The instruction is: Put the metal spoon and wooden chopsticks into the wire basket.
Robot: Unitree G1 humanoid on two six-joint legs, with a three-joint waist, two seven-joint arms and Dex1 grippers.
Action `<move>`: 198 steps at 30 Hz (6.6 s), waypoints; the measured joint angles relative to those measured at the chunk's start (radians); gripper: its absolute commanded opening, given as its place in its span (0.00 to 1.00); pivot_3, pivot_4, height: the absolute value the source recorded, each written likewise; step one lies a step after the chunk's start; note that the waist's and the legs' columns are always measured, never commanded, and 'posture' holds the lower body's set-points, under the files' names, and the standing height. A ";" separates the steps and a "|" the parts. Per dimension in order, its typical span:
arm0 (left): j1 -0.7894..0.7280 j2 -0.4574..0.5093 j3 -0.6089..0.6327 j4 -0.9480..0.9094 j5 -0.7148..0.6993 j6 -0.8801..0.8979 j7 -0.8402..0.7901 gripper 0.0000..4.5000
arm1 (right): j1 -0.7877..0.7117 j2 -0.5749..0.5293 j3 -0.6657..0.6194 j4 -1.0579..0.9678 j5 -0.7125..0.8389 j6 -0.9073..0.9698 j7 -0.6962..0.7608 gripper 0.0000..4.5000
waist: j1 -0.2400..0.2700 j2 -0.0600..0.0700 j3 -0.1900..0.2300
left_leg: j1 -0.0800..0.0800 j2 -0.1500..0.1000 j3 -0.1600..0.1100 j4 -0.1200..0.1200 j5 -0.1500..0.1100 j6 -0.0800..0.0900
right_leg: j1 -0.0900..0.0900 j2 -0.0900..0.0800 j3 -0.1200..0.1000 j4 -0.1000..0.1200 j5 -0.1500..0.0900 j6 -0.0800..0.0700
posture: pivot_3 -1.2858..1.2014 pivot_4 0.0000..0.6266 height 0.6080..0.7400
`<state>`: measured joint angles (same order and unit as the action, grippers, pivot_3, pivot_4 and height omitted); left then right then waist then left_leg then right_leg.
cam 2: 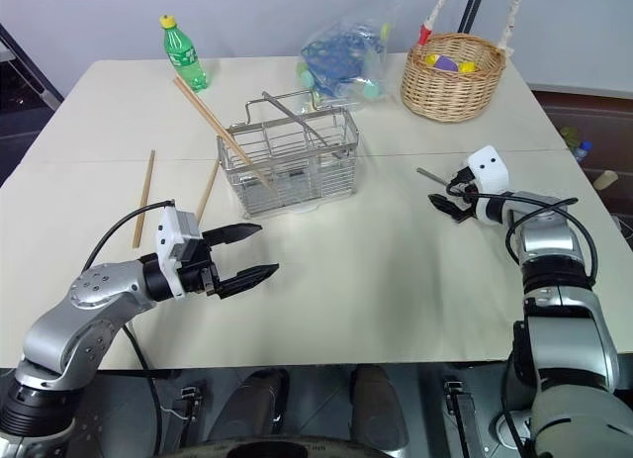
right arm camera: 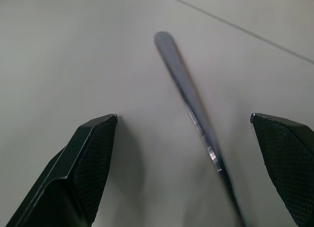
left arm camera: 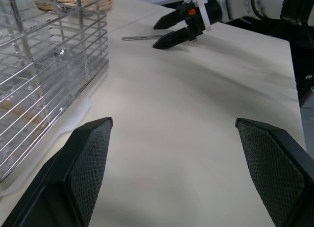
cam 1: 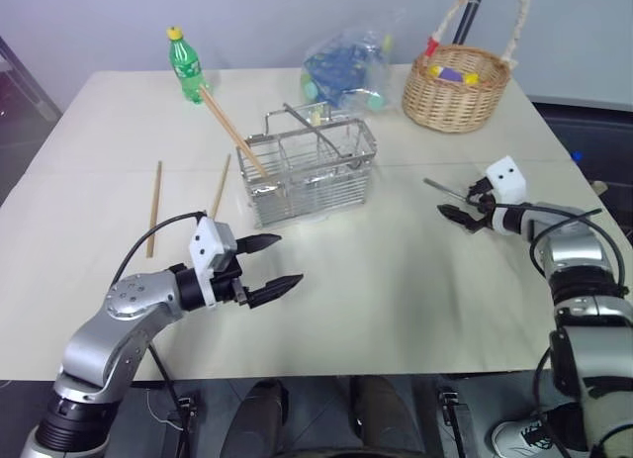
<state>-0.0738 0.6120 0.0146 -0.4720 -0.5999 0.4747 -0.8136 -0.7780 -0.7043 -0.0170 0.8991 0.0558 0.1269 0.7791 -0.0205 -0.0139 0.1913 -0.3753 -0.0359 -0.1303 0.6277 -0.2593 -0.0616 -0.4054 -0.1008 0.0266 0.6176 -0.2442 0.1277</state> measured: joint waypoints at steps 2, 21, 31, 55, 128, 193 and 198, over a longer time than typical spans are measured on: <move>0.001 -0.005 0.000 -0.005 0.000 0.002 0.011 0.94 | -0.029 0.000 0.003 0.053 -0.013 -0.016 0.017 1.00 | 0.000 0.000 0.000 | 0.000 0.000 0.000 0.000 0.000 0.000 | 0.000 0.000 0.000 0.000 0.000 0.000 | 0.52 0.24 1.00; -0.009 -0.006 0.008 -0.103 -0.022 0.089 0.127 0.94 | -0.237 -0.079 0.089 0.340 -0.143 0.050 0.336 1.00 | 0.000 0.000 0.000 | 0.000 0.000 0.000 0.000 0.000 0.000 | 0.001 0.000 0.000 0.000 0.000 0.000 | 0.52 0.24 1.00; 0.029 -0.027 0.008 -0.101 -0.005 0.074 0.143 0.94 | -0.253 -0.075 0.095 0.366 -0.186 0.010 0.330 1.00 | 0.000 0.000 0.000 | 0.001 0.000 0.000 0.001 0.000 0.000 | 0.001 0.000 0.000 0.000 0.000 0.000 | 0.52 0.24 1.00; 0.106 -0.048 0.013 -0.041 0.073 -0.066 0.131 0.95 | -0.298 -0.055 0.086 0.413 -0.210 0.039 0.298 0.03 | -0.021 0.000 -0.001 | 0.002 0.000 0.000 0.002 0.000 0.000 | 0.003 0.000 0.000 0.000 0.001 -0.001 | 0.52 0.24 1.00; 0.150 0.025 0.161 -0.064 -0.042 0.005 0.079 0.95 | -0.118 0.677 -0.184 -0.548 0.487 0.237 -0.187 0.03 | -0.025 0.004 0.001 | 0.000 0.000 -0.001 0.000 0.000 0.000 | -0.006 0.000 0.001 0.012 0.000 -0.001 | 0.52 0.24 1.00; 0.151 -0.102 0.157 -0.159 -0.024 0.023 0.293 0.95 | -0.351 0.585 -0.135 -0.042 0.319 -0.174 0.073 0.99 | -0.025 0.004 0.001 | 0.000 0.000 -0.001 0.000 0.000 0.000 | -0.006 0.001 0.001 0.011 0.000 -0.001 | 0.52 0.24 1.00; 0.158 -0.102 0.160 -0.159 -0.024 0.022 0.290 0.95 | -0.351 0.574 -0.136 -0.042 0.311 -0.177 0.070 0.99 | -0.024 0.004 0.001 | 0.000 0.000 -0.001 0.000 0.000 0.000 | -0.006 0.001 0.001 0.011 0.000 -0.001 | 0.52 0.24 1.00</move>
<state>0.0845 0.5098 0.1743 -0.6310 -0.6243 0.4964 -0.5234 -1.1292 -0.1305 -0.1531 0.8569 0.3666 -0.0504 0.8488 -0.0448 -0.0100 0.1925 -0.3754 -0.0360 -0.1312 0.6273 -0.2593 -0.0617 -0.4117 -0.1002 0.0276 0.6284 -0.2438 0.1264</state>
